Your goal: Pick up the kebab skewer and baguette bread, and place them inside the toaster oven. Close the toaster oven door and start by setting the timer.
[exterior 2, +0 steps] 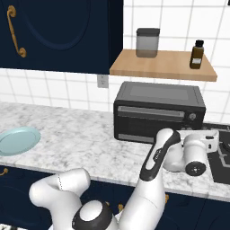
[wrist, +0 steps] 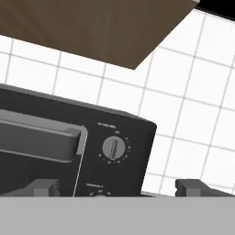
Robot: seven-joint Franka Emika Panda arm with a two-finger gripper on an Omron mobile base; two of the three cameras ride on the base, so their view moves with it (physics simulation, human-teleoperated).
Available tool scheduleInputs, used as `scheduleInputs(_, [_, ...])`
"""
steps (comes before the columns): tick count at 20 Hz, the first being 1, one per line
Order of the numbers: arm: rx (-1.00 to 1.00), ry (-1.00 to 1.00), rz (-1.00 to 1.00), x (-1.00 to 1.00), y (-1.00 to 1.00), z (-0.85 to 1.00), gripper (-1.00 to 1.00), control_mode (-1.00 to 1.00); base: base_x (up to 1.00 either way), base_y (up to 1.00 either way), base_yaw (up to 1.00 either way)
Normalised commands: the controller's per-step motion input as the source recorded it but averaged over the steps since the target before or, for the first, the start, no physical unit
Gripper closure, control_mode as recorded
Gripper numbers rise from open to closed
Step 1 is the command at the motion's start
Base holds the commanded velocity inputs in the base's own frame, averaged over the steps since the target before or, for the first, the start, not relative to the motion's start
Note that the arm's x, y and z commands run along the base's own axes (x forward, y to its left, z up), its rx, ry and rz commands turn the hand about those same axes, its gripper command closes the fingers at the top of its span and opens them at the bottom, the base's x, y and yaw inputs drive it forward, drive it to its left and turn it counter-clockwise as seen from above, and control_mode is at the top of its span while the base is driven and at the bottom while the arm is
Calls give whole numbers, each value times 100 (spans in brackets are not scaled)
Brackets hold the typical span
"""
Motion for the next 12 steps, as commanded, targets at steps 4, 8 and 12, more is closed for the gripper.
scheduleInputs(4, [0, 7, 4, 29, 9, 3, -100, -100, 0, 0, 0])
scheduleInputs(8, [0, 0, 0, 38, 28, 3, -100, -100, 0, 0, 0])
scheduleInputs(12, [0, 0, 0, 19, 13, 4, -100, -100, 0, 0, 0])
